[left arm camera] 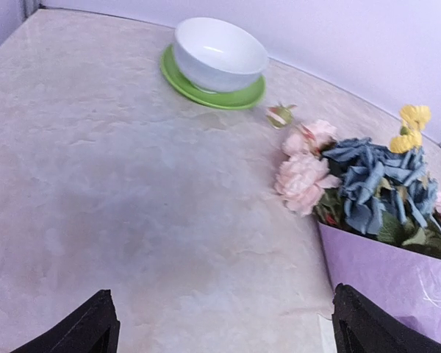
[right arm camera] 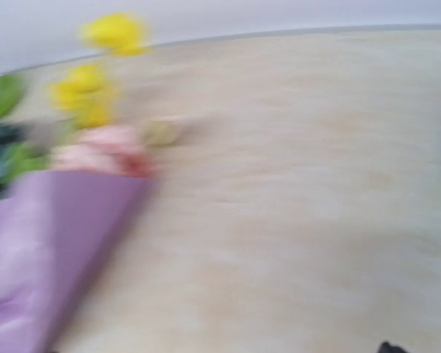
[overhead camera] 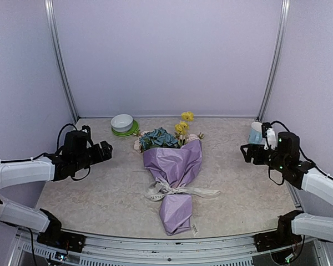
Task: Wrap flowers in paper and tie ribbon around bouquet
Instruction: Reset both arms
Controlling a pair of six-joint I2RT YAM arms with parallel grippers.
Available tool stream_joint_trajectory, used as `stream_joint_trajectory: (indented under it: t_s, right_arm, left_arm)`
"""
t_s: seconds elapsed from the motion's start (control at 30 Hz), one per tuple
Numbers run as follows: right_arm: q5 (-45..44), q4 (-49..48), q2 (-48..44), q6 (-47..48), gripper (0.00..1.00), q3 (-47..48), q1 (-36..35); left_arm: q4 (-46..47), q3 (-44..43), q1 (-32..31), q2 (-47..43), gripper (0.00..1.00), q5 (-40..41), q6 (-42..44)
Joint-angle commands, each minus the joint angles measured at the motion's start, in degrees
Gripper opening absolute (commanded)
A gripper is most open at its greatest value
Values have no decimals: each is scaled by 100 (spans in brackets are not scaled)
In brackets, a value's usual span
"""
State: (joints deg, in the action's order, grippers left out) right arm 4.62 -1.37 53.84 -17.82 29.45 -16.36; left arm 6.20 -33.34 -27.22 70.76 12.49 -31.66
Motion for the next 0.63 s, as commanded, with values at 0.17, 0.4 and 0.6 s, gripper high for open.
stream_joint_trajectory:
  t_s: [0.17,0.4,0.6]
  right_arm:
    - [-2043,-891,-941,-572,94,-1327,503]
    - [-2429,-1043,-935,-340,94,-1451,507]
    - [-2316,-1194,-1019,-145,93,-1497,505]
  left_arm:
    - [-364,432,555,-664,99,2504,140]
    - [333,1058,758,-1346,99,3201,218]
    - [497,1172,835,-1500,99,3399,521]
